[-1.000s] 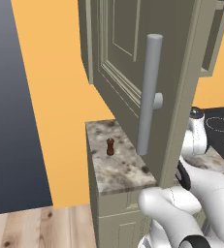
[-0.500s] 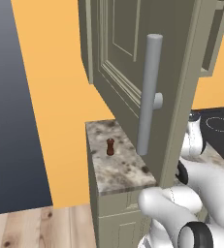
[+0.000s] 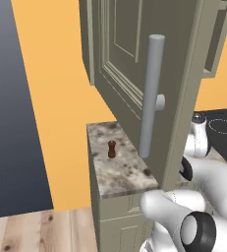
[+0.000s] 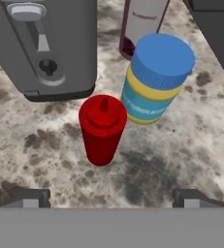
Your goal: There are various items on the counter. Only move the condiments/shakers into the cabinet.
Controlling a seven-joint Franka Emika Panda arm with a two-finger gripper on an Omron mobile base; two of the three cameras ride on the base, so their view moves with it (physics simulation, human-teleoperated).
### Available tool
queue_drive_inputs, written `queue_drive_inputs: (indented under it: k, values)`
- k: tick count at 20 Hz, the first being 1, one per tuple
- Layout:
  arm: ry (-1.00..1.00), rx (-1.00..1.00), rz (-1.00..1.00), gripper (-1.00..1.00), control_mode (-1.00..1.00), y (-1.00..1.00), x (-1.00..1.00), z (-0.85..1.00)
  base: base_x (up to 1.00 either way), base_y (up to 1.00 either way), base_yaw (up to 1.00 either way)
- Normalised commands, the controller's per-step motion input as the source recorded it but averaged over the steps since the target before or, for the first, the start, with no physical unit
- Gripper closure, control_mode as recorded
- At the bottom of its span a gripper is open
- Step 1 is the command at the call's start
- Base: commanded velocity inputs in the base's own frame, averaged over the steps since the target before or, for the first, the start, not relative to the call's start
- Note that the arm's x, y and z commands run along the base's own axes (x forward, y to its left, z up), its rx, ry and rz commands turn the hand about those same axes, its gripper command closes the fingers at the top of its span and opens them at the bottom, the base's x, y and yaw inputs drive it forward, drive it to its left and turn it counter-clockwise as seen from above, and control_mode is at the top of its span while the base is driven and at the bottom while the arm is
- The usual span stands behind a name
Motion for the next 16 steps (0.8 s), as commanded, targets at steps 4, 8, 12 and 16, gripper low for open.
queue_drive_inputs:
  k: [4,8,12,16]
  values:
    - [-0.05,0.01,0.0,-1.0,-1.0,0.0,0.0,-0.2,0.0,0.0,0.0]
    - [-0.07,0.0,-0.01,-1.0,-1.0,0.0,0.03,-0.18,0.0,0.0,0.0]
    - [-0.08,0.0,-0.02,-1.0,-1.0,0.0,0.07,-0.15,0.0,0.0,0.0]
    - [-0.06,0.0,-0.02,-1.0,-1.0,0.0,0.11,-0.12,0.0,0.0,0.0]
